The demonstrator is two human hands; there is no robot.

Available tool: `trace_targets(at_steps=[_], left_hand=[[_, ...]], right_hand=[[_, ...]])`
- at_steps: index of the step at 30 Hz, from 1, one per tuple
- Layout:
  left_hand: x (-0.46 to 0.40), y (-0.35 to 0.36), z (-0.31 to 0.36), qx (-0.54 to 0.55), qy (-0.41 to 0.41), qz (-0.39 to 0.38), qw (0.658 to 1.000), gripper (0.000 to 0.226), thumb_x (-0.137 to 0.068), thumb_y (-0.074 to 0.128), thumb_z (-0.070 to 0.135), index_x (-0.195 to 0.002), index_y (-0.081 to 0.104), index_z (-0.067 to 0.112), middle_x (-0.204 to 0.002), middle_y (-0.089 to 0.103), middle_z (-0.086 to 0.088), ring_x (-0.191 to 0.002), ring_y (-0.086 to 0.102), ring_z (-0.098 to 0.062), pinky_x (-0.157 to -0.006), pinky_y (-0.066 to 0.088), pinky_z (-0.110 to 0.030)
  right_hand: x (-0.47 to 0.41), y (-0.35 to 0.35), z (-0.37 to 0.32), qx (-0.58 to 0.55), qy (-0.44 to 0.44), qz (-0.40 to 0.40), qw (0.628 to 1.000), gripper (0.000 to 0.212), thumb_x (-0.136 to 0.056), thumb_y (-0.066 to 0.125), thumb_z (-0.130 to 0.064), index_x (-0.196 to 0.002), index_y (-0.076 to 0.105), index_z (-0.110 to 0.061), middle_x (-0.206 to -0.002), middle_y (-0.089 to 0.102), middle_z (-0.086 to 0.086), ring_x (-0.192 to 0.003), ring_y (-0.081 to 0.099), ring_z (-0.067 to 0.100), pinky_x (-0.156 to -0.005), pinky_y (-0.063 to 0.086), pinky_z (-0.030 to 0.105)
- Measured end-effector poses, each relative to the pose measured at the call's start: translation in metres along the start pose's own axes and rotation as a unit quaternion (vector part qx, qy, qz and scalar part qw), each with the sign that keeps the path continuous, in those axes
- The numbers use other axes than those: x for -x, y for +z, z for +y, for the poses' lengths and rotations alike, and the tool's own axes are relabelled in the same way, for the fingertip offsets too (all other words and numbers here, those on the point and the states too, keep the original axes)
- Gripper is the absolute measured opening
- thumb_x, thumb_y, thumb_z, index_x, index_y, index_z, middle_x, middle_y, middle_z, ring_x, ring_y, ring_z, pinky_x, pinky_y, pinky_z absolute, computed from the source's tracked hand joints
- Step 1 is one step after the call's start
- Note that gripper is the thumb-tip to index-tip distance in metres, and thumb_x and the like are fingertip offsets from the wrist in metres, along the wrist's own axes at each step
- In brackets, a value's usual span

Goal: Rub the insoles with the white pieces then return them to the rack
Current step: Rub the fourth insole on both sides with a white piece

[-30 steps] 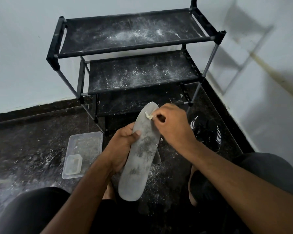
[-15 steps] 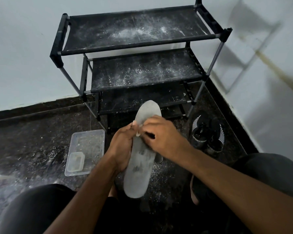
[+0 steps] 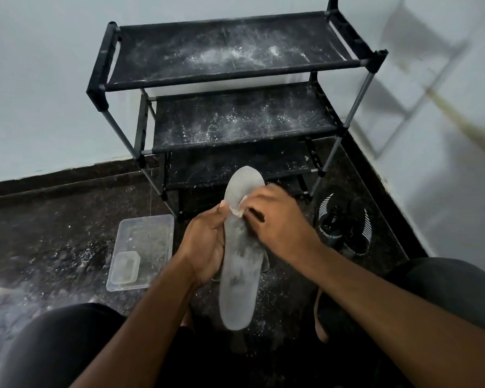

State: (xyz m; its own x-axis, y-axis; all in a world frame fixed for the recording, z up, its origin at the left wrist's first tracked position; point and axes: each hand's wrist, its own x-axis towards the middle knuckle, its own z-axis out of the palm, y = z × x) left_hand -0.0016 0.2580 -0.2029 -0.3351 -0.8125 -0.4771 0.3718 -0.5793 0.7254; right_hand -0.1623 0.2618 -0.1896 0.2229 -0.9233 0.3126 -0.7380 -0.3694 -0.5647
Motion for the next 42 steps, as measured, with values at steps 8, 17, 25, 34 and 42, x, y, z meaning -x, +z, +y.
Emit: trace_targets(at_steps=[8,17,25,34,42], left_hand=[[-0.003,-0.002,0.0,0.021,0.007,-0.002,1.0,0.041,-0.109,0.038,0.023,-0.133,0.059,-0.004,-0.117,0.069,-0.028,-0.096,0.072,-0.033,-0.085,0.062,-0.046],[-0.003,-0.003,0.0,0.023,0.004,-0.01,1.0,0.04,-0.111,0.035,0.018,-0.135,0.057,-0.004,-0.126,0.065,-0.031,-0.107,0.069,-0.035,-0.092,0.06,-0.047],[-0.001,0.001,0.0,0.023,0.002,-0.015,1.0,0.039,-0.11,0.036,0.018,-0.133,0.056,-0.005,-0.119,0.066,-0.03,-0.101,0.069,-0.032,-0.091,0.059,-0.045],[0.001,0.002,0.001,0.026,0.005,-0.004,1.0,0.036,-0.11,0.035,0.019,-0.123,0.061,-0.002,-0.111,0.067,-0.025,-0.093,0.069,-0.029,-0.083,0.061,-0.042],[0.003,0.006,0.002,0.022,0.007,-0.029,0.999,0.041,-0.108,0.037,0.021,-0.135,0.056,-0.005,-0.118,0.067,-0.027,-0.1,0.069,-0.031,-0.087,0.061,-0.042]], right_hand=[[-0.006,-0.003,0.009,0.02,0.025,0.03,0.999,0.01,-0.087,0.068,-0.009,-0.094,0.074,-0.008,-0.095,0.066,0.004,-0.094,0.054,0.017,-0.086,0.046,0.032],[-0.007,-0.003,0.01,0.005,0.016,0.035,0.999,0.01,-0.085,0.07,-0.007,-0.094,0.074,-0.008,-0.094,0.065,0.004,-0.094,0.054,0.017,-0.085,0.046,0.031],[-0.001,0.002,0.002,-0.011,-0.045,-0.027,0.999,0.008,-0.086,0.069,-0.007,-0.092,0.073,-0.007,-0.092,0.064,0.005,-0.093,0.054,0.018,-0.084,0.045,0.03],[0.003,0.005,-0.003,-0.019,-0.067,-0.068,0.995,0.009,-0.086,0.068,-0.007,-0.093,0.074,-0.006,-0.091,0.064,0.006,-0.091,0.056,0.02,-0.081,0.05,0.039],[0.001,0.001,0.0,-0.045,-0.02,-0.006,0.999,0.02,-0.084,0.068,-0.004,-0.1,0.077,-0.009,-0.1,0.067,0.002,-0.098,0.059,0.017,-0.09,0.05,0.029]])
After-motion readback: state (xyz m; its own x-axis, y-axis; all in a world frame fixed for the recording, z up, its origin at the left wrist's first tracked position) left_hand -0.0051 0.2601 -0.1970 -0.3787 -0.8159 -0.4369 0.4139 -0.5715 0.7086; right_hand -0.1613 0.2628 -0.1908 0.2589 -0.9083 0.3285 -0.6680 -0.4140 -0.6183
